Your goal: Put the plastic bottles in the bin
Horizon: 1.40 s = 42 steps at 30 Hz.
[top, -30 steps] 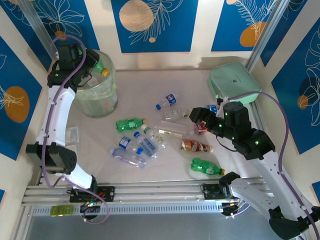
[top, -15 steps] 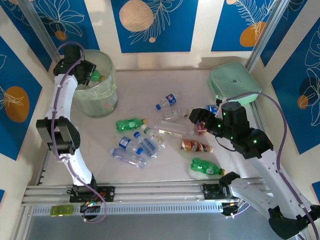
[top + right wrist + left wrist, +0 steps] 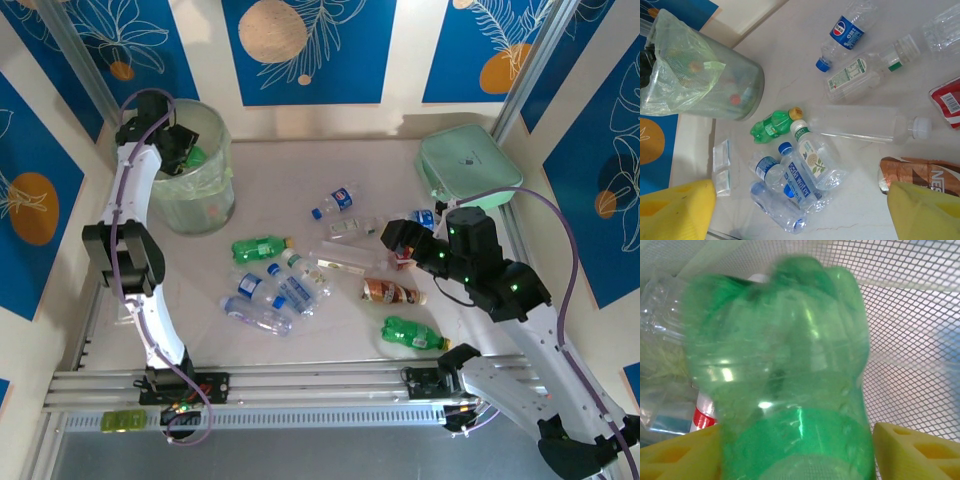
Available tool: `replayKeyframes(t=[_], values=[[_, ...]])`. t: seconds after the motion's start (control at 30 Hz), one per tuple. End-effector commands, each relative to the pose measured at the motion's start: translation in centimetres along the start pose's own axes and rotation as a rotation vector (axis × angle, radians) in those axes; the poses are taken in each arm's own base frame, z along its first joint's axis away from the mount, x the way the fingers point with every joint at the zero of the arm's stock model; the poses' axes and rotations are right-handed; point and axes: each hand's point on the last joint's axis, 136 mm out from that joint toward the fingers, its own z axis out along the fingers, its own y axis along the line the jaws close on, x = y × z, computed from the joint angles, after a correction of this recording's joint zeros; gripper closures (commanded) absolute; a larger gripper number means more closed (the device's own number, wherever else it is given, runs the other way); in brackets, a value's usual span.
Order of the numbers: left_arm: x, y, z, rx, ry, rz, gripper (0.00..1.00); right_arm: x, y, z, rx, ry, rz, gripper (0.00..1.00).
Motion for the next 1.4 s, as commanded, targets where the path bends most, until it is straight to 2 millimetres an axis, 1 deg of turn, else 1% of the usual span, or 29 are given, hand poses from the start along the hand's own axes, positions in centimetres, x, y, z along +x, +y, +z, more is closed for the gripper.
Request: replayKeyframes(t=[0.0, 0.13, 0.23, 0.3, 0.4, 0.43, 0.5, 0.6, 0.7, 0.83, 0.9, 0.93, 0.97, 1.03, 1.07, 1.17, 1.27, 1.37], values=[[-1.4, -0.8, -2.4, 0.026, -0.043, -0.006, 0.24, -0.4, -0.1, -0.5, 0.009, -0.018, 0.018, 0.11], [-1.4, -0.9, -3.2, 0.027, -0.044, 0.005, 0.18, -0.4, 0.1, -0.5, 0.004, -0.022, 0.021, 0.12], [-1.3, -1.4, -4.2, 0.053, -0.039, 0.009, 0.17, -0.3, 0.1, -0.6, 0.003, -0.015, 0.020, 0.12], [-1.4, -2.1, -5.5, 0.083, -0.050, 0.024, 0.17, -0.4, 0.2, -0.8, 0.000, -0.016, 0.012, 0.12], [-1.5, -3.3, -8.3, 0.135, -0.078, 0.053, 0.18, -0.3, 0.0, -0.8, 0.012, -0.014, 0.007, 0.13], [-1.4, -3.8, -9.5, 0.159, -0.087, 0.065, 0.18, -0.3, -0.2, -0.7, 0.024, -0.012, 0.011, 0.13], [-0.9, -4.4, -11.6, 0.188, -0.102, 0.096, 0.18, 0.1, -1.2, -0.5, 0.066, -0.005, 0.021, 0.15], [0.6, -5.1, -14.8, 0.227, -0.131, 0.169, 0.18, 0.9, -3.4, 0.0, 0.174, 0.030, 0.045, 0.19], [3.2, -5.5, -17.6, 0.272, -0.145, 0.247, 0.19, 2.5, -6.2, 0.0, 0.323, 0.088, 0.122, 0.20], [7.0, -4.4, -20.6, 0.333, -0.142, 0.308, 0.19, 5.4, -10.3, -0.9, 0.549, 0.140, 0.331, 0.29], [8.9, -3.5, -21.5, 0.365, -0.132, 0.331, 0.19, 7.5, -11.9, -1.1, 0.633, 0.177, 0.431, 0.39], [9.8, -2.9, -22.0, 0.381, -0.122, 0.341, 0.19, 8.7, -12.6, -1.0, 0.670, 0.196, 0.473, 0.40], [10.7, -2.2, -22.2, 0.391, -0.109, 0.348, 0.20, 9.8, -13.3, -1.1, 0.710, 0.207, 0.505, 0.40], [12.5, -0.9, -22.3, 0.407, -0.083, 0.375, 0.20, 11.3, -14.6, -1.2, 0.774, 0.210, 0.546, 0.39], [13.4, -0.1, -22.4, 0.410, -0.076, 0.395, 0.20, 12.0, -15.4, -1.6, 0.824, 0.204, 0.576, 0.39], [15.6, 2.4, -21.7, 0.395, -0.039, 0.441, 0.20, 13.9, -16.6, -2.1, 0.905, 0.217, 0.646, 0.38], [16.7, 4.4, -20.7, 0.380, -0.017, 0.486, 0.20, 14.9, -17.5, -2.5, 0.958, 0.206, 0.689, 0.33], [16.8, 5.8, -19.9, 0.358, -0.041, 0.523, 0.20, 15.3, -18.2, -2.2, 0.973, 0.183, 0.734, 0.21]])
